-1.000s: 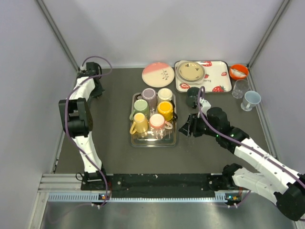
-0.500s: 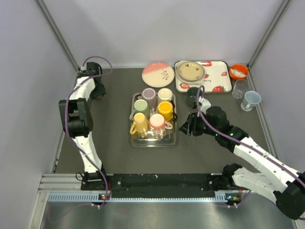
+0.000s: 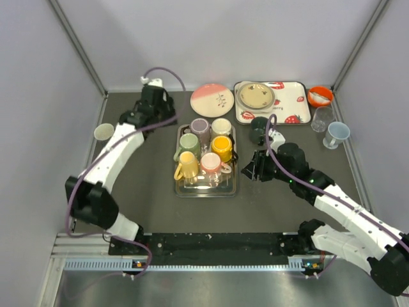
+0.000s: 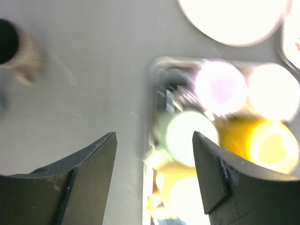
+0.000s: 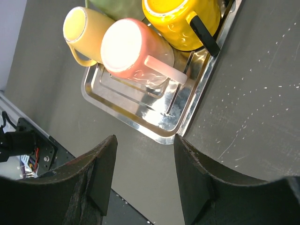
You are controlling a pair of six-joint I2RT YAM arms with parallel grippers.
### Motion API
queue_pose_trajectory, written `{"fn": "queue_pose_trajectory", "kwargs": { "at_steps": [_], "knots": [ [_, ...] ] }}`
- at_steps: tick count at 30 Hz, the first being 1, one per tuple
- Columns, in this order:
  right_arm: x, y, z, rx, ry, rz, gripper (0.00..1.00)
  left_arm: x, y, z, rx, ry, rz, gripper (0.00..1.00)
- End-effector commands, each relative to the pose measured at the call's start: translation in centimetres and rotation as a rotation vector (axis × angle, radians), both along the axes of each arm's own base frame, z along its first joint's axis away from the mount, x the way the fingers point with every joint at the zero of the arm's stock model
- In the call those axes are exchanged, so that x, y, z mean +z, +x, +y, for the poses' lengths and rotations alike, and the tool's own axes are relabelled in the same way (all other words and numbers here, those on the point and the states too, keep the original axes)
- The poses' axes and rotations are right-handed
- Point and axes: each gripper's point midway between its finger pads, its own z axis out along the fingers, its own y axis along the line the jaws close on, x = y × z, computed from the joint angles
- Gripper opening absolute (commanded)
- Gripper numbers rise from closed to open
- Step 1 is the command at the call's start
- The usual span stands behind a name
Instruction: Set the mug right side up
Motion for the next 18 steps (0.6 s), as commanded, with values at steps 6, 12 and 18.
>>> {"fn": "queue_pose_trajectory", "kwargs": {
  "at_steps": [6, 12, 18],
  "knots": [
    [3.1, 0.9, -0.4, -0.010, -0.009, -0.126, 0.52, -1.8, -12.5, -8.6, -0.427, -0.113, 0.021, 0.82],
    [1.9, 1.2, -0.5, -0.011, -0.047, -0.111, 0.52, -4.4, -17.6, -8.3, -0.585, -0.080, 0.101, 0.99],
    [1.7, 0.9, -0.1, 0.003, -0.028, -0.090, 0.51, -6.2, -18.8, -8.4, -0.709, -0.032, 0.179, 0.90]
  ]
}}
